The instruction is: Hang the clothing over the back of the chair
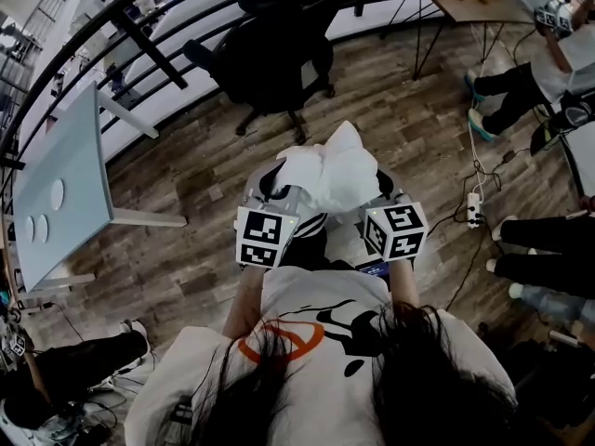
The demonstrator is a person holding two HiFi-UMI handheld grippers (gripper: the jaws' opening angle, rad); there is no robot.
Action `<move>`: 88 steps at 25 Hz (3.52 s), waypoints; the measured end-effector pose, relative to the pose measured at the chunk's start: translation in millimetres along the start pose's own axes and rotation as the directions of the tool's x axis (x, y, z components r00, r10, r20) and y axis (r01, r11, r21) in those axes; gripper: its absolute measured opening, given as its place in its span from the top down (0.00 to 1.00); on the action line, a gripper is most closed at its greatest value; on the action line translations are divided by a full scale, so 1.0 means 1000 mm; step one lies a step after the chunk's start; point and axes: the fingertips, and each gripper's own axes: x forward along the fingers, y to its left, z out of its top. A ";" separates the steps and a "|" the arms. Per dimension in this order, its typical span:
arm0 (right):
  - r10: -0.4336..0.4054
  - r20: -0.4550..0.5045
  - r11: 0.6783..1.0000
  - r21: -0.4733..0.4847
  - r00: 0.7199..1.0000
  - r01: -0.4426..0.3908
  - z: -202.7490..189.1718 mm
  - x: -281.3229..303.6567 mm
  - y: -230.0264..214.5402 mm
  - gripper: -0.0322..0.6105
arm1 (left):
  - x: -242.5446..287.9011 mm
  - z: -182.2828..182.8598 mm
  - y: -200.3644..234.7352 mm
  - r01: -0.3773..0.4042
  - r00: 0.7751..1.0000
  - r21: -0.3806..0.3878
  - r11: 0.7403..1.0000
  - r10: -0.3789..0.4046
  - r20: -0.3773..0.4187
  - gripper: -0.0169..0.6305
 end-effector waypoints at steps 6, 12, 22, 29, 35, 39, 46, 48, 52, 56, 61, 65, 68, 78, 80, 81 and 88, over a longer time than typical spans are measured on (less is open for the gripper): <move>-0.007 0.012 1.000 0.012 1.000 0.007 0.035 0.052 -0.023 0.79 | 0.043 0.026 0.050 0.000 1.000 -0.003 1.000 0.000 0.031 0.71; -0.030 0.046 0.999 0.025 0.998 0.029 0.072 0.095 -0.055 0.79 | 0.083 0.063 0.089 -0.006 0.996 0.020 1.000 0.004 0.088 0.71; -0.037 0.078 0.999 0.006 0.996 0.037 0.109 0.134 -0.080 0.79 | 0.117 0.090 0.128 -0.005 0.991 0.021 1.000 0.003 0.132 0.71; 0.011 0.113 1.000 -0.004 0.994 -0.010 0.135 0.150 -0.099 0.79 | 0.133 0.105 0.135 -0.031 0.989 -0.009 0.999 0.032 0.143 0.71; 0.078 0.122 0.997 -0.019 0.989 -0.076 0.158 0.164 -0.130 0.79 | 0.151 0.126 0.139 -0.114 0.981 -0.028 0.993 0.117 0.155 0.71; 0.138 0.106 0.990 -0.046 0.985 -0.134 0.174 0.173 -0.153 0.79 | 0.166 0.146 0.141 -0.189 0.966 -0.044 0.981 0.194 0.173 0.71; 0.211 0.119 0.974 -0.107 0.970 -0.199 0.207 0.182 -0.188 0.79 | 0.166 0.187 0.159 -0.335 0.912 -0.044 0.941 0.335 0.237 0.71; 0.233 0.128 0.968 -0.121 0.964 -0.218 0.218 0.182 -0.195 0.79 | 0.165 0.203 0.163 -0.370 0.894 -0.037 0.928 0.366 0.259 0.71; 0.289 0.151 0.953 -0.142 0.945 -0.268 0.235 0.184 -0.202 0.79 | 0.165 0.241 0.169 -0.427 0.853 -0.011 0.904 0.407 0.327 0.71; 0.331 0.174 0.939 -0.155 0.928 -0.306 0.250 0.184 -0.207 0.79 | 0.168 0.282 0.176 -0.469 0.823 0.044 0.882 0.419 0.384 0.71; 0.372 0.205 0.925 -0.170 0.906 -0.341 0.274 0.187 -0.203 0.78 | 0.168 0.326 0.198 -0.483 0.809 0.082 0.872 0.409 0.421 0.71; 0.381 0.212 0.920 -0.186 0.900 -0.346 0.288 0.190 -0.205 0.78 | 0.183 0.353 0.209 -0.470 0.828 0.143 0.871 0.379 0.415 0.71; 0.379 0.215 0.920 -0.195 0.900 -0.340 0.302 0.193 -0.209 0.77 | 0.200 0.373 0.222 -0.447 0.848 0.178 0.877 0.353 0.394 0.71; 0.318 0.244 0.941 -0.199 0.916 -0.273 0.342 0.209 -0.224 0.77 | 0.253 0.423 0.253 -0.404 0.899 0.353 0.844 0.296 0.322 0.71; 0.302 0.246 0.946 -0.198 0.921 -0.257 0.346 0.216 -0.227 0.76 | 0.265 0.423 0.263 -0.390 0.907 0.368 0.844 0.283 0.311 0.71; 0.293 0.244 0.948 -0.198 0.924 -0.249 0.346 0.220 -0.228 0.76 | 0.271 0.423 0.267 -0.380 0.912 0.372 0.847 0.274 0.306 0.71; 0.229 0.220 0.965 -0.181 0.948 -0.191 0.349 0.254 -0.234 0.76 | 0.312 0.413 0.306 -0.280 0.950 0.408 0.869 0.189 0.249 0.71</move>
